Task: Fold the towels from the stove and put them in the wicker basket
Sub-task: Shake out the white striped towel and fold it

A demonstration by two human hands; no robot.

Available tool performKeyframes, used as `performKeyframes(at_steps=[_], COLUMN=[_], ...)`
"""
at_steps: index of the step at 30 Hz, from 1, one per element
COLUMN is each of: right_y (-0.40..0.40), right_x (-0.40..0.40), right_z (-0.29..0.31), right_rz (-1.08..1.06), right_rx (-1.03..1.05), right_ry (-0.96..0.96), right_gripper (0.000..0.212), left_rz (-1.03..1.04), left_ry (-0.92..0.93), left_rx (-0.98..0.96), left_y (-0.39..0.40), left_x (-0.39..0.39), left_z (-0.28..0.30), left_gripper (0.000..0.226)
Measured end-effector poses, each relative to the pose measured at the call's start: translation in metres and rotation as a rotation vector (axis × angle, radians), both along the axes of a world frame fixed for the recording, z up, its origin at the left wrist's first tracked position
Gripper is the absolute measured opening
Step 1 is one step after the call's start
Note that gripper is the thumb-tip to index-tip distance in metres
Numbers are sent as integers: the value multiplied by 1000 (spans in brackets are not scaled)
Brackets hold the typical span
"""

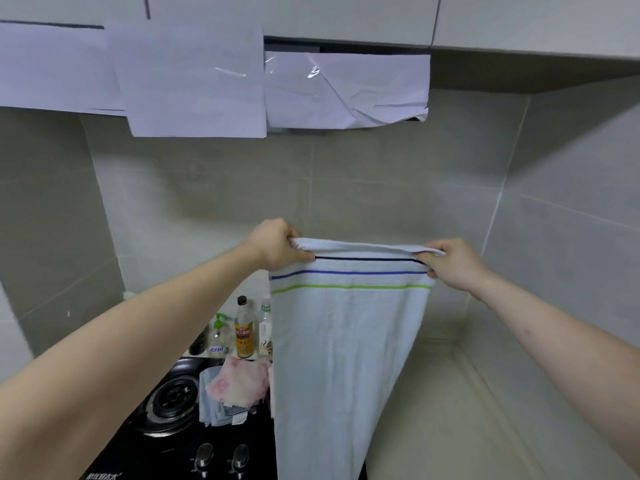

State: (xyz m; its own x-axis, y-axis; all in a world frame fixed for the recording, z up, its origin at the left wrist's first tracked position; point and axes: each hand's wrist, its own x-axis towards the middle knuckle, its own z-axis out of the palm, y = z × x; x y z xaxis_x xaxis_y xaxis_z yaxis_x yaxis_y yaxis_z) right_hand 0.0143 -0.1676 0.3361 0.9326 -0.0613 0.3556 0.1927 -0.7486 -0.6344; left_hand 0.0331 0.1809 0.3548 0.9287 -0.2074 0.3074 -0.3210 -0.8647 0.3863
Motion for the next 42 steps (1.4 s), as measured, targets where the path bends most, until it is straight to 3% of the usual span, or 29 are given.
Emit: performKeyframes(at_steps=[8, 13, 19, 24, 34, 37, 42], right_y=[-58, -70, -68, -67, -45, -41, -47], right_x=[46, 56, 54, 19, -58, -79, -111], right_z=[71, 80, 55, 13, -78, -100, -149], right_rz=[-38, 10, 90, 155, 213, 248, 382], right_rx=[-8, 14, 81, 127, 129, 94, 39], right_ry=[-437, -551, -490, -410, -215, -151, 154], right_gripper=[16, 14, 15, 16, 40, 37, 36], left_rz=[194, 271, 227, 168, -61, -147, -302], left_ry=[-318, -428, -457, -334, 225, 348, 548], left_rx=[-155, -185, -334, -349, -287, -262, -217], left_y=[-67, -80, -82, -69, -28, -17, -13], left_x=[30, 32, 5, -47, -146, -166, -204], left_z=[75, 92, 77, 45, -40, -63, -115], left_gripper=[9, 17, 27, 14, 48, 58, 50])
